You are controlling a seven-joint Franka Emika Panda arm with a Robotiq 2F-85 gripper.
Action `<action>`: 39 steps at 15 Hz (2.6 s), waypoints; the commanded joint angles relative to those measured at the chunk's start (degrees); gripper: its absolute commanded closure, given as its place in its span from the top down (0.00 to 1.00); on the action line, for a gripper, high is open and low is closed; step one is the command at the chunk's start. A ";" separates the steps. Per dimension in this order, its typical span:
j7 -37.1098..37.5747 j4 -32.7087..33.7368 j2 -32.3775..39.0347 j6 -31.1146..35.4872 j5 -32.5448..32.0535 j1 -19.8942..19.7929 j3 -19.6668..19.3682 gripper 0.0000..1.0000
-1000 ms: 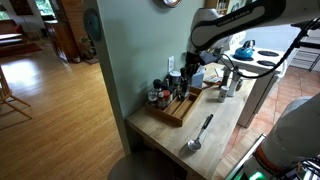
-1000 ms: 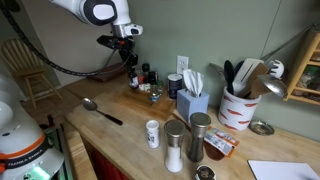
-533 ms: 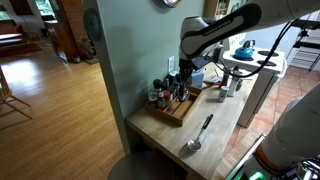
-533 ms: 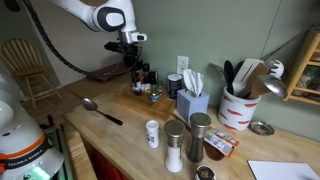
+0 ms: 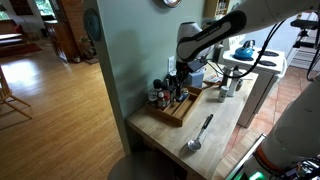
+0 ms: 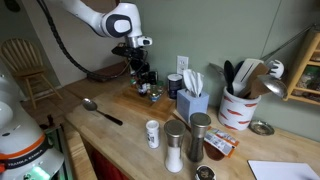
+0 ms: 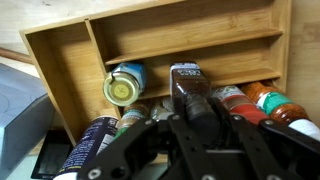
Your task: Pick up the brown bottle on the counter top and put it in the second bottom compartment of the spice bottle rack
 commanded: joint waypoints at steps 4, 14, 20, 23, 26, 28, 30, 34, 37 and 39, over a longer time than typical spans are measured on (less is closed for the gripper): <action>-0.47 1.62 3.51 0.93 -2.48 -1.19 -0.73 0.08; -4.31 3.96 7.13 2.52 -2.88 -1.55 -1.39 0.08; -5.83 4.06 8.07 3.22 -2.37 -2.20 -2.01 0.08; -6.37 4.07 8.15 3.94 -2.08 -2.26 -2.03 0.08; -7.42 4.27 8.34 3.23 -1.30 -2.23 -1.92 0.56; -8.52 4.29 8.21 2.81 -0.79 -2.35 -1.93 0.64; -9.46 4.11 7.61 2.09 -0.29 -2.62 -2.07 0.79; -9.80 2.67 4.06 -2.97 3.71 -3.58 -3.01 1.00; -10.72 1.03 -0.31 -10.14 9.90 -4.25 -4.14 1.00; -9.37 -0.25 -3.80 -14.98 12.15 -4.68 -5.18 1.00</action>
